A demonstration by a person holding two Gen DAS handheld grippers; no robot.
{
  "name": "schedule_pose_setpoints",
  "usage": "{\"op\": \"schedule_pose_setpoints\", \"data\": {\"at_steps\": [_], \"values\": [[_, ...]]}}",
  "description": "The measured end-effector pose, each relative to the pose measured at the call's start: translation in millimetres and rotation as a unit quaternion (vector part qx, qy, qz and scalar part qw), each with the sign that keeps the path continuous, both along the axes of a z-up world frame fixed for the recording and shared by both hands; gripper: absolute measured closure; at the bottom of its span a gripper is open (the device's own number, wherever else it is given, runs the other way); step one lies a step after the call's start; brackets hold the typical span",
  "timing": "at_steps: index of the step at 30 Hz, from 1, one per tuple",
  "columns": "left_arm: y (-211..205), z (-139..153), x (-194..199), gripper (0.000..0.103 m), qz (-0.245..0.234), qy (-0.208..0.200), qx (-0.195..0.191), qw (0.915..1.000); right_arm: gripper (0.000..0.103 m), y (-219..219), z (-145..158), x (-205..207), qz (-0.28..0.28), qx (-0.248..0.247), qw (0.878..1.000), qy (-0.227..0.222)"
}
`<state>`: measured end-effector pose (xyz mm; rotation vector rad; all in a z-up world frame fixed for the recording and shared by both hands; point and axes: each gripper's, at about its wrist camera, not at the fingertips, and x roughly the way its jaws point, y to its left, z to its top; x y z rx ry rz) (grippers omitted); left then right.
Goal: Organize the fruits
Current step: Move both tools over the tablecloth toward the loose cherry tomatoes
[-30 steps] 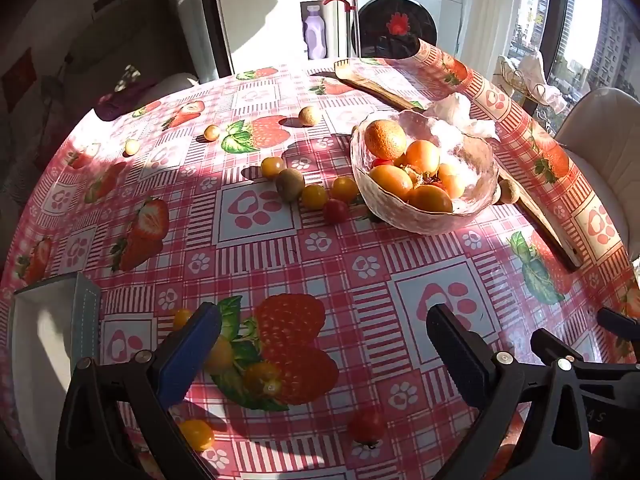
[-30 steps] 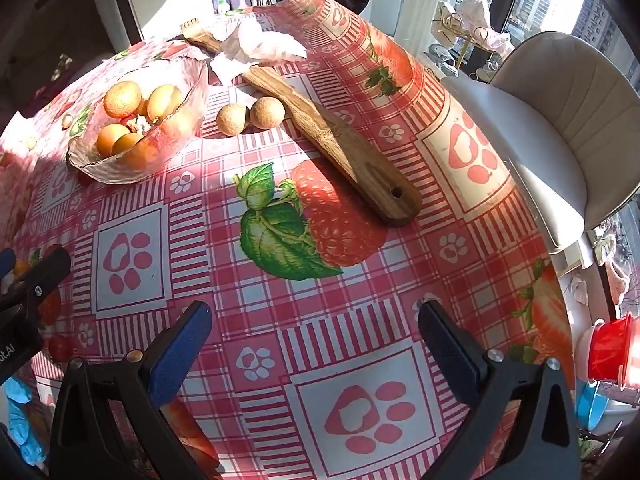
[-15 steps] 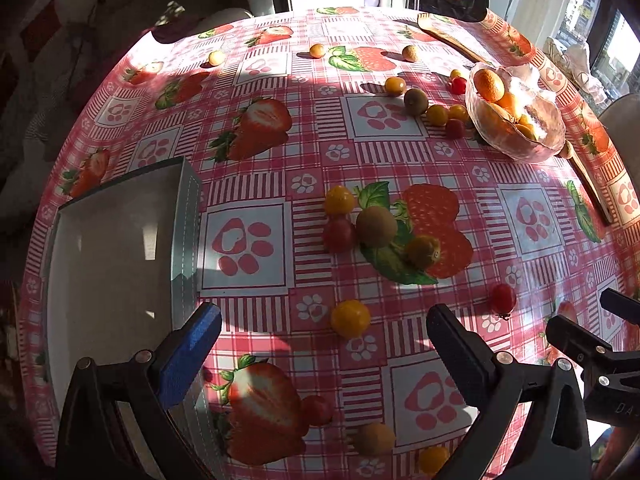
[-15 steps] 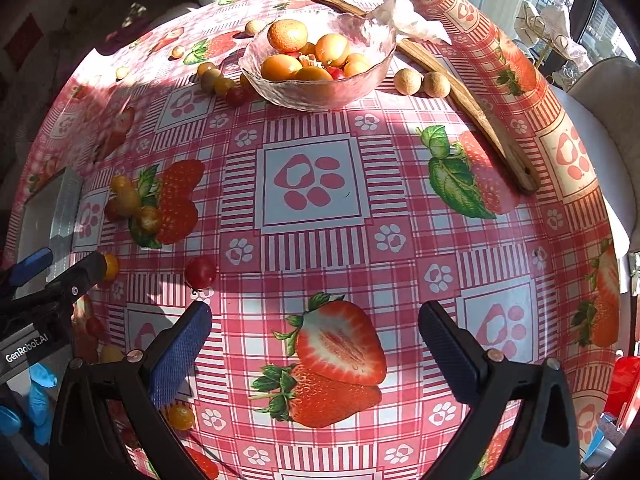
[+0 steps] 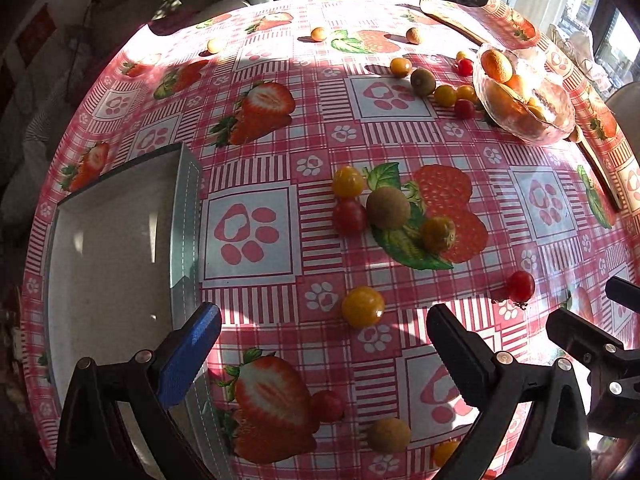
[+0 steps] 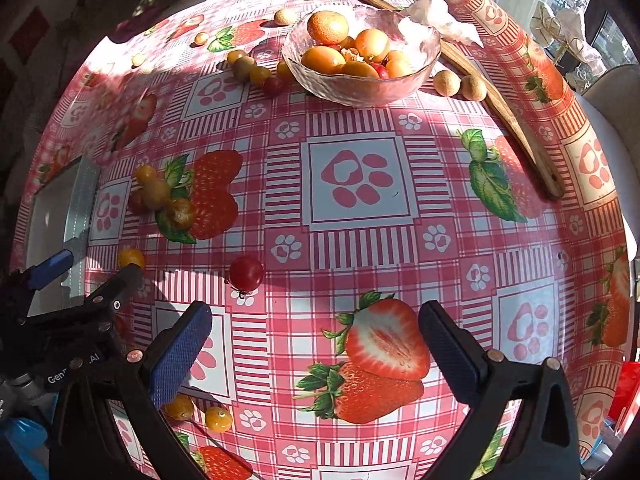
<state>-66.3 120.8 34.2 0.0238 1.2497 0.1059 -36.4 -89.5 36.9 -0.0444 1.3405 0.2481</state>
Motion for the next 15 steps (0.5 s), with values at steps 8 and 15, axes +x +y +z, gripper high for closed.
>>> {"op": "schedule_pose_setpoints", "data": {"at_steps": [8, 15], "values": [[4.1, -1.9, -0.4, 0.000, 0.006, 0.001, 0.000, 1.0000, 0.000, 4.0, -2.7, 0.0, 0.003, 0.000, 1.000, 0.003], [3.7, -2.3, -0.5, 0.000, 0.006, 0.001, 0.000, 1.0000, 0.000, 4.4, -3.9, -1.1, 0.003, 0.000, 1.000, 0.004]]}}
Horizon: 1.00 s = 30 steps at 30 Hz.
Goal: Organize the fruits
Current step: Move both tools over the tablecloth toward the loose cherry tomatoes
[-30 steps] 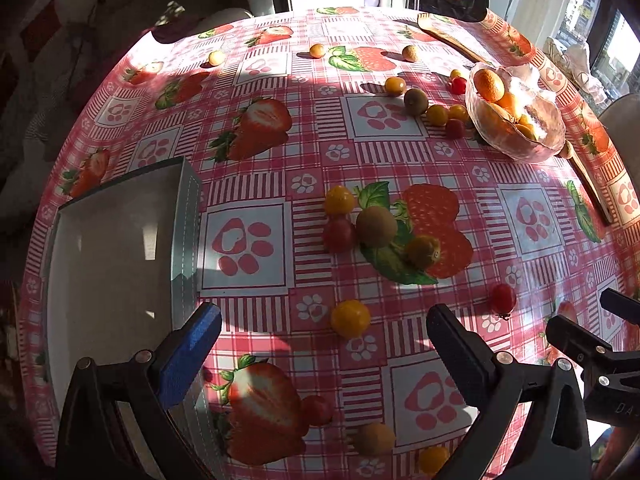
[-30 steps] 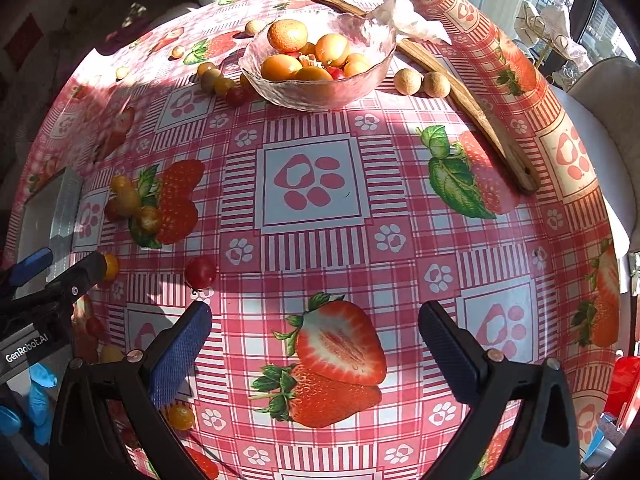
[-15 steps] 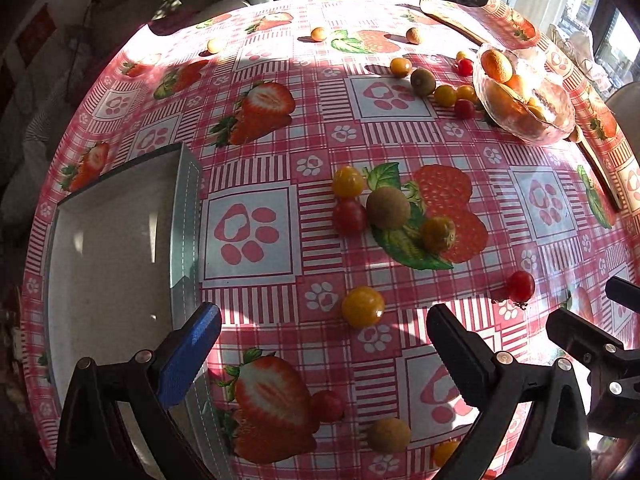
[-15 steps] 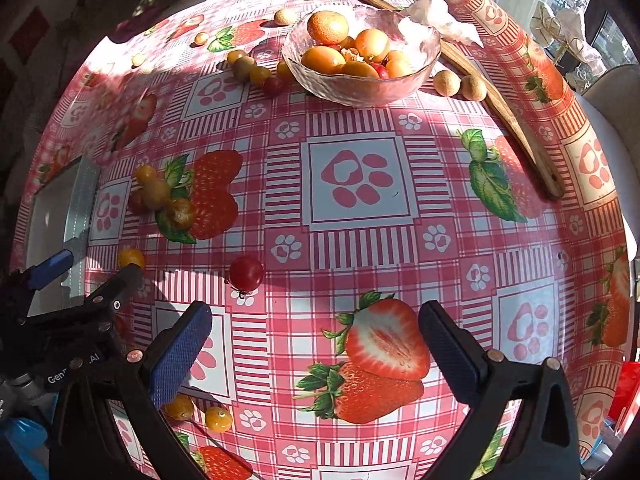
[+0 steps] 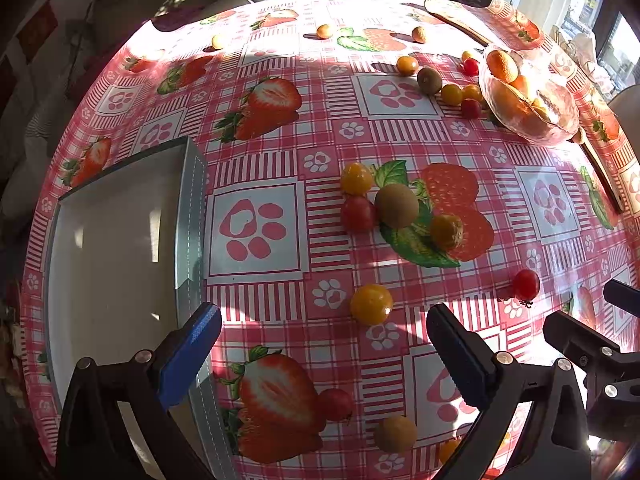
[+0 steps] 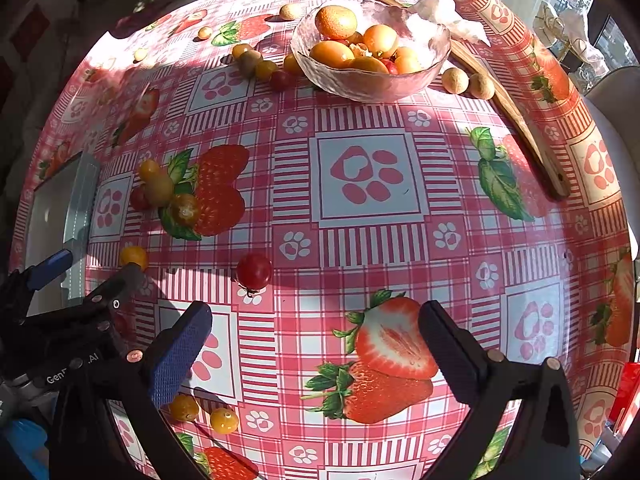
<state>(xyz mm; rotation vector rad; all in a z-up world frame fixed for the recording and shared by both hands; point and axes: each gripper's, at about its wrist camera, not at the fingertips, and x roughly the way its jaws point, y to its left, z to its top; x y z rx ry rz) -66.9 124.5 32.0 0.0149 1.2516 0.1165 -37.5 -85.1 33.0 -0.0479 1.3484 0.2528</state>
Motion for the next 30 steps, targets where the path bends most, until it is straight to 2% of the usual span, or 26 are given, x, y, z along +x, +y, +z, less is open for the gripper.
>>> {"op": "schedule_pose_setpoints", "data": {"at_steps": [30], "values": [[-1.9, -4.4, -2.2, 0.000, -0.008, 0.002, 0.005, 1.0000, 0.000, -4.2, -3.5, -2.6, 0.003, -0.002, 1.000, 0.003]]}}
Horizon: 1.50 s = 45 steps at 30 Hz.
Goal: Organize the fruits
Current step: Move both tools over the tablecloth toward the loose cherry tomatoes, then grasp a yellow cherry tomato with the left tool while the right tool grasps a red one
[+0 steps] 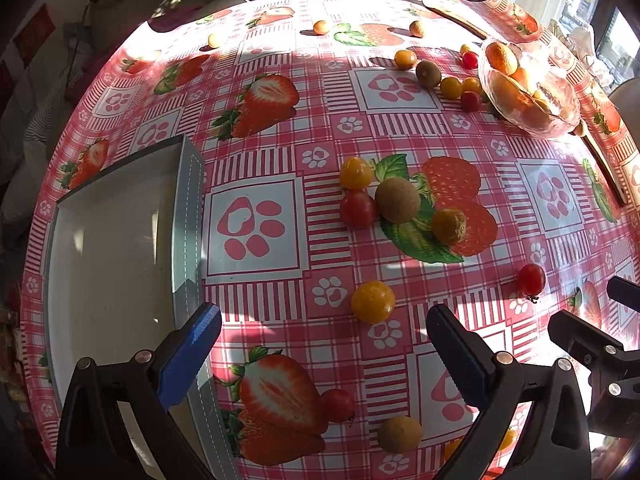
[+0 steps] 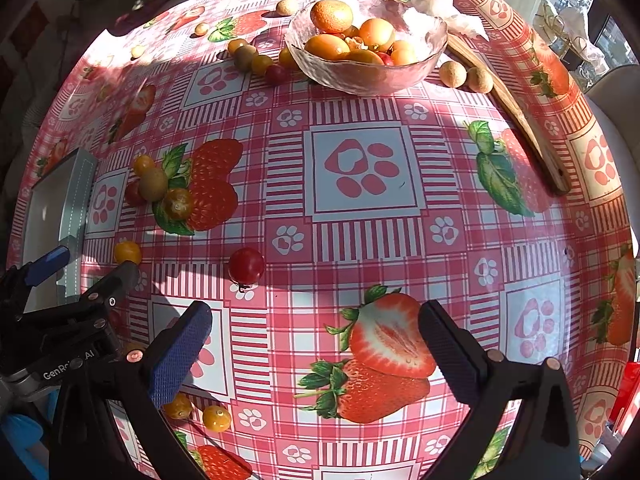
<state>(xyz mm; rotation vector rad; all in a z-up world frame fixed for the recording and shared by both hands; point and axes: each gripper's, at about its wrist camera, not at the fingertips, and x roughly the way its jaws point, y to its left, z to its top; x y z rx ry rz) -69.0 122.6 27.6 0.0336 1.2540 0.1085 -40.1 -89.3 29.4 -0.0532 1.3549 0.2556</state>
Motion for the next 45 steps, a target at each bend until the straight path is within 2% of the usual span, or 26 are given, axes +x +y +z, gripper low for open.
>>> {"op": "schedule_pose_setpoints", "data": {"at_steps": [11, 13, 16, 17, 18, 19, 23, 25, 26, 28, 31, 32, 33, 34, 38, 45], "values": [[-4.3, -11.1, 5.7, 0.000, -0.017, 0.001, 0.002, 0.9999, 0.001, 13.5, -8.2, -0.4, 0.027, -0.006, 1.000, -0.006], [-5.1, -11.0, 6.7, 0.000, -0.020, -0.001, -0.002, 0.9998, 0.003, 16.3, -10.1, 1.2, 0.035, -0.006, 0.999, -0.008], [-5.7, -11.3, 8.6, 0.002, -0.024, 0.000, -0.004, 0.9997, 0.017, 22.3, -14.6, 5.6, 0.048, -0.008, 0.999, -0.007], [-5.4, -11.6, 9.9, 0.006, -0.025, 0.001, -0.006, 0.9997, 0.021, 24.1, -15.5, 7.4, 0.051, -0.010, 0.999, -0.008], [-5.3, -12.7, 10.6, 0.015, -0.026, 0.005, -0.008, 0.9996, 0.022, 25.8, -15.2, 8.0, 0.055, -0.013, 0.998, -0.014], [-5.1, -14.9, 11.5, 0.018, -0.026, 0.013, -0.010, 0.9995, 0.022, 27.6, -14.8, 8.4, 0.059, -0.015, 0.998, -0.019], [-2.9, -16.0, 13.2, 0.018, -0.023, 0.014, -0.017, 0.9995, 0.029, 37.3, -16.2, 11.6, 0.076, -0.020, 0.996, -0.028], [-3.5, -15.4, 13.1, 0.025, -0.026, 0.013, -0.025, 0.9993, 0.033, 42.8, -16.6, 11.9, 0.085, -0.027, 0.995, -0.034], [-4.1, -14.9, 13.1, 0.032, -0.029, 0.013, -0.032, 0.9990, 0.037, 45.0, -16.3, 11.9, 0.089, -0.030, 0.995, -0.037], [-7.2, -13.9, 12.4, 0.039, -0.033, 0.012, -0.036, 0.9987, 0.046, 50.7, -16.2, 12.2, 0.096, -0.038, 0.994, -0.043], [-12.5, -11.5, 10.7, 0.062, -0.039, 0.007, -0.043, 0.9983, 0.065, 53.4, -14.7, 12.1, 0.102, -0.039, 0.993, -0.048], [-13.4, -11.1, 10.7, 0.065, -0.041, 0.006, -0.044, 0.9981, 0.076, 53.5, -14.4, 12.3, 0.102, -0.034, 0.993, -0.047], [-13.8, -10.3, 10.6, 0.072, -0.042, 0.006, -0.046, 0.9981, 0.082, 52.6, -14.2, 12.5, 0.100, -0.031, 0.993, -0.045], [-13.6, -9.4, 10.3, 0.077, -0.040, 0.008, -0.049, 0.9979, 0.082, 50.9, -14.1, 13.3, 0.094, -0.024, 0.994, -0.042], [-3.7, -3.4, 7.0, 0.077, -0.023, 0.006, -0.079, 0.9966, 0.082, 35.5, -11.8, 15.2, 0.061, 0.015, 0.998, -0.019], [15.4, 16.6, -4.9, 0.077, -0.006, -0.016, -0.095, 0.9954, 0.082, 33.8, -1.9, 11.3, 0.051, 0.030, 0.998, -0.012]]}}
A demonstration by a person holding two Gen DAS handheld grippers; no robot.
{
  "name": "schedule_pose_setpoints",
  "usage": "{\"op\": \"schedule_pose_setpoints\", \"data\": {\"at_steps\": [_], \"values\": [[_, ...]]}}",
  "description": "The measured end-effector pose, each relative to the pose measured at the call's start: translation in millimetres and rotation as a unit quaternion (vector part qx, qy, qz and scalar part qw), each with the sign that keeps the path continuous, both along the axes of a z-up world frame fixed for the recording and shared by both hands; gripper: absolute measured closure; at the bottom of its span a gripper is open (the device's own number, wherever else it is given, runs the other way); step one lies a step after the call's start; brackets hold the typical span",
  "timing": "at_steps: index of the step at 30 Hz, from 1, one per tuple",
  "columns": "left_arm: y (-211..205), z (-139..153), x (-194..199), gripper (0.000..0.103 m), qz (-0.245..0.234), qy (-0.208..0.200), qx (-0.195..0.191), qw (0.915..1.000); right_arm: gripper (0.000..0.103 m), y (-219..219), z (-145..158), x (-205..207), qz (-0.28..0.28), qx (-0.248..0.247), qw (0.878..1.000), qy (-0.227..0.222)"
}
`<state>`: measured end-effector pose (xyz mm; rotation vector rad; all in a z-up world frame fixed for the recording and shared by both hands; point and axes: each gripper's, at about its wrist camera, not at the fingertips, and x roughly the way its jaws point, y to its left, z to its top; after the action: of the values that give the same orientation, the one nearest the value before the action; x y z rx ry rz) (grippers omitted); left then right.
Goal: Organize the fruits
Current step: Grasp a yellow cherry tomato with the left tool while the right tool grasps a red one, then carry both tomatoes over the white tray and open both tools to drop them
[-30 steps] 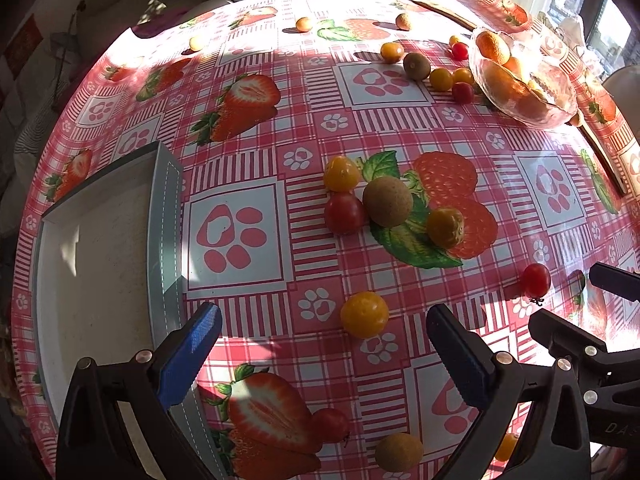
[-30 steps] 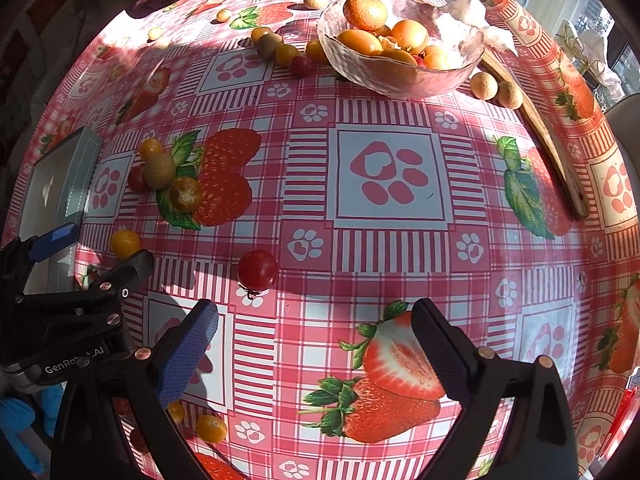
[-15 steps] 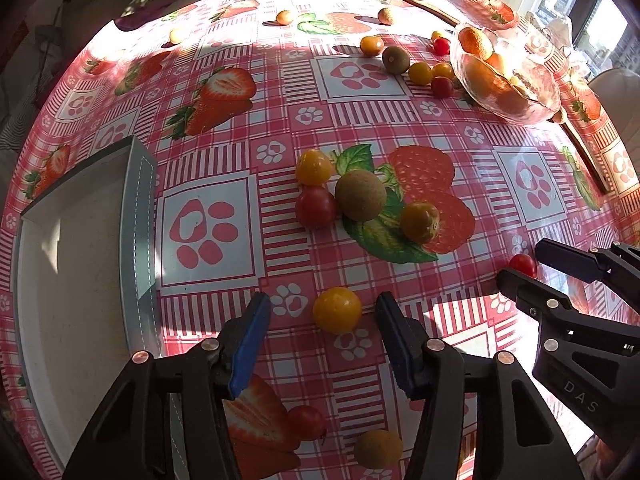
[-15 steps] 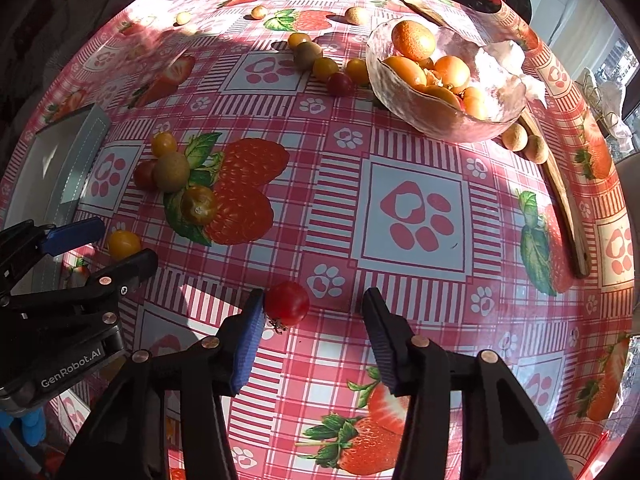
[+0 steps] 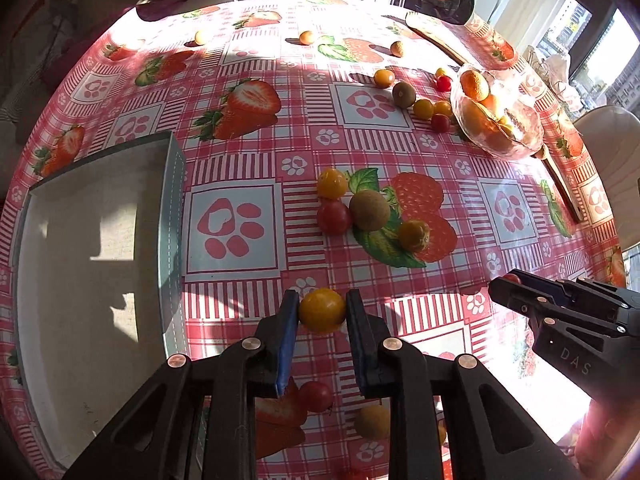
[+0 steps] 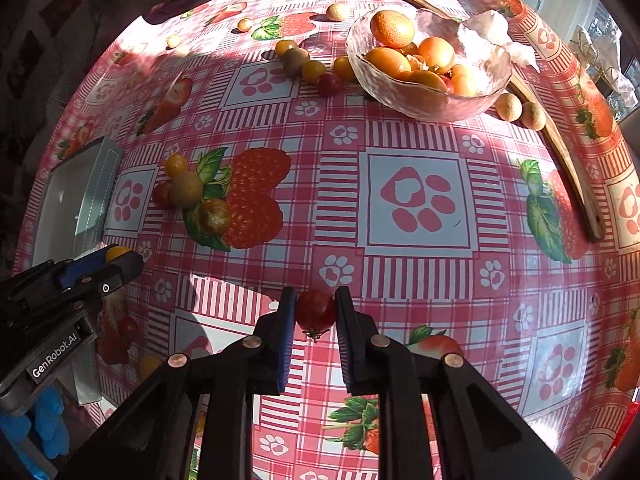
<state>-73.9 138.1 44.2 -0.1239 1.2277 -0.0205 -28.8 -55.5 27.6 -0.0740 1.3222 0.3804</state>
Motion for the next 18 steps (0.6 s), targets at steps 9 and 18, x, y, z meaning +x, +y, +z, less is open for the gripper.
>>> {"op": "schedule_pose_setpoints", "data": {"at_steps": [9, 18], "values": [[32.2, 22.0, -20.6, 0.077, 0.027, -0.017, 0.000, 0.9995, 0.082, 37.9, 16.9, -11.4, 0.020, 0.024, 1.000, 0.000], [95.0, 27.3, -60.3, 0.077, 0.081, -0.015, 0.024, 0.9964, 0.082, 100.3, 31.4, -29.9, 0.068, 0.050, 0.996, 0.004]]}}
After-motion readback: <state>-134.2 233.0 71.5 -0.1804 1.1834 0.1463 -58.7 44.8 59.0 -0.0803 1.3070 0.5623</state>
